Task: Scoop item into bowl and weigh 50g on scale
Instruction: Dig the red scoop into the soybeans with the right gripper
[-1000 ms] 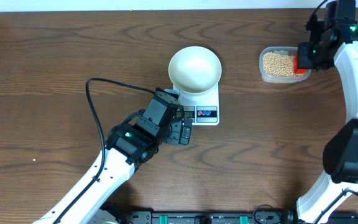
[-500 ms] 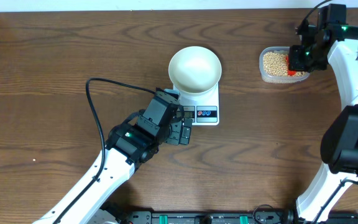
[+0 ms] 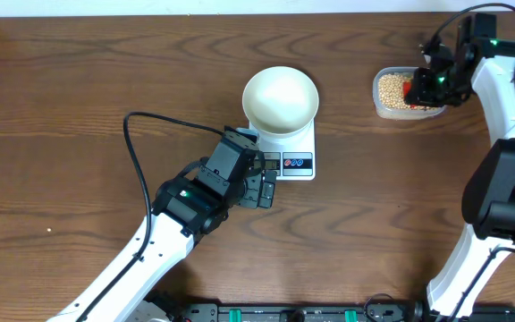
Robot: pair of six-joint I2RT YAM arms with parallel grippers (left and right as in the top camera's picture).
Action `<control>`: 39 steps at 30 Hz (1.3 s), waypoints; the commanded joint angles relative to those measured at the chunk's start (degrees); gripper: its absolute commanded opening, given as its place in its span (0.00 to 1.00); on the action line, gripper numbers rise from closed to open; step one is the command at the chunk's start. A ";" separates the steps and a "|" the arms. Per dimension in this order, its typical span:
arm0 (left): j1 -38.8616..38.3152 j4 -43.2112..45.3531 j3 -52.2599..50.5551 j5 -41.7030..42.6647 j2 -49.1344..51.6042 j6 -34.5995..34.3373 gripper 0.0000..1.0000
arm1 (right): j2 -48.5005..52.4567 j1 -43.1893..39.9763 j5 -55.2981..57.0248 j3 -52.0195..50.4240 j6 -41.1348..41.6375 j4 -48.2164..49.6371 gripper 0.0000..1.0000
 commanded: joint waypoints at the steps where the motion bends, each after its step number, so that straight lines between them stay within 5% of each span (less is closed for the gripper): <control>1: -0.02 -0.15 -0.48 -0.70 -0.04 -0.09 0.98 | 2.60 -3.08 -8.46 -0.31 0.66 -1.55 0.01; 11: -0.02 -0.15 -0.48 -0.70 -0.04 -0.09 0.98 | 2.84 -10.40 -16.87 -0.35 0.07 -3.87 0.01; 31: -0.02 -0.15 -0.48 -0.70 -0.04 -0.09 0.98 | 9.75 -10.40 -17.90 -0.66 2.69 -3.76 0.01; 39: -0.02 -0.15 -0.48 -0.70 -0.04 -0.09 0.98 | 9.75 -12.37 -26.75 -0.66 -0.70 -4.33 0.01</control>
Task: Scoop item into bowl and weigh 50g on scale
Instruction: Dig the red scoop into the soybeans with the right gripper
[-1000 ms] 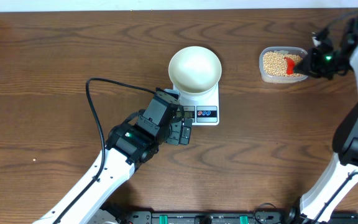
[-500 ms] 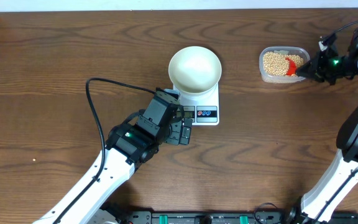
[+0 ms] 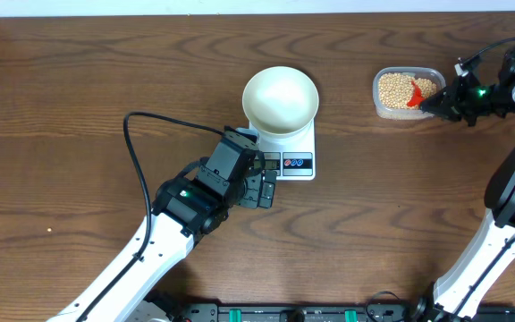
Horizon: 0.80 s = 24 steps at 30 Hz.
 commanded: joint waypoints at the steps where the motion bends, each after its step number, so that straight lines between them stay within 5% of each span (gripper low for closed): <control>1: -0.02 -0.17 -0.48 -0.70 -0.02 -0.09 0.98 | 2.91 -1.05 -4.04 -0.74 -2.82 -0.74 0.01; 24: -0.02 -0.17 -0.48 -0.70 -0.04 -0.09 0.98 | 2.91 -7.67 -17.27 -0.76 -13.00 -5.60 0.01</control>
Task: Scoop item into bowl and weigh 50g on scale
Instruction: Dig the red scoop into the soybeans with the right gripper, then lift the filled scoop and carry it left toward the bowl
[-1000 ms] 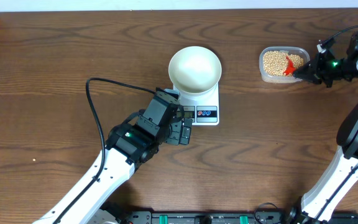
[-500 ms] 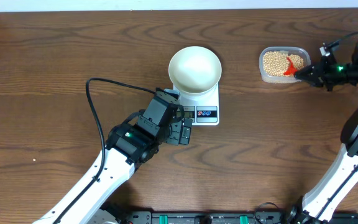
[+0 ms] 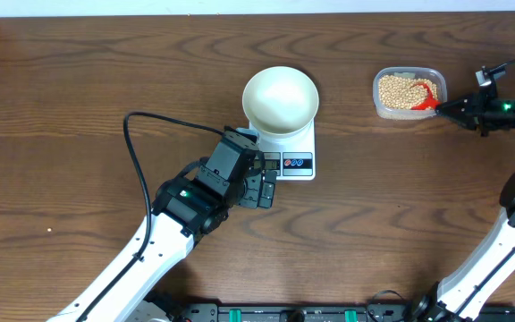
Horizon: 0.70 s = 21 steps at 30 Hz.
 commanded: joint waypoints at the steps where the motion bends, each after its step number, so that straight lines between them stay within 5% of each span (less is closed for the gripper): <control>1: -0.02 -0.15 -0.48 -0.70 -0.04 -0.07 0.99 | 0.72 -0.22 -5.92 -0.37 -2.67 -0.22 0.01; 21: -0.02 -0.15 -0.48 -0.70 -0.04 -0.09 0.98 | 0.72 -2.73 -16.98 -0.37 -4.61 -0.59 0.01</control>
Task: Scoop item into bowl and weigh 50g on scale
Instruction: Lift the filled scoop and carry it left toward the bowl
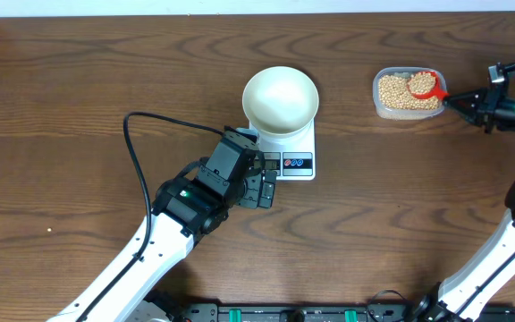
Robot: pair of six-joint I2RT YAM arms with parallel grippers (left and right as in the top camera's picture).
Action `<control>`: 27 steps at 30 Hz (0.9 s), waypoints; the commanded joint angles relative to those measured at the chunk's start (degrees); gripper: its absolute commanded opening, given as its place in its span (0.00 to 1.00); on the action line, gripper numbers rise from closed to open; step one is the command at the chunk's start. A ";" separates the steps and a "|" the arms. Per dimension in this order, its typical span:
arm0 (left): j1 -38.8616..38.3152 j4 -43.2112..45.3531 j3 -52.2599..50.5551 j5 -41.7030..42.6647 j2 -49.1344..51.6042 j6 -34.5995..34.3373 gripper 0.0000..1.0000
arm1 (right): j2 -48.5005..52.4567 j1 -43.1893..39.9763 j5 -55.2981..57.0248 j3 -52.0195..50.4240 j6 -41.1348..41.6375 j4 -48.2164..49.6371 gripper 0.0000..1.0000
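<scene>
A white bowl [281, 97] stands on the white scale [297, 143], whose display [297, 163] faces the front. At the far right is a clear container of tan beans [396, 93]. A red scoop [426, 85] loaded with beans lies level over the container's right part. My right gripper [459, 101] is shut on the scoop's handle just right of the container. My left gripper [260, 190] rests at the scale's front left corner, its fingers close together and holding nothing.
The brown wooden table [79, 98] extends bare to the left and front. A black cable [141, 170] loops beside the left arm. The right arm's white links run down the right edge.
The red scoop was tilted low at the container's right edge; now it lies level and full of beans, a little higher up. The left arm has not moved.
My right gripper first hovered right over the container with the scoop under it. Then it stood further right, the scoop angled into the beans. Then it sat still further right with the scoop low in the container. Now the scoop shows a load of beans.
</scene>
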 commanded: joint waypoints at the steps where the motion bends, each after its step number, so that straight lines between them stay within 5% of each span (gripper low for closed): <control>1: -0.02 -0.17 -0.48 -0.70 -0.04 -0.09 0.98 | 0.66 -0.31 -7.93 -0.33 -2.03 -0.20 0.01; 27: -0.02 -0.17 -0.48 -0.70 -0.04 -0.07 0.98 | 0.66 2.91 -18.08 -0.31 -4.72 -1.31 0.01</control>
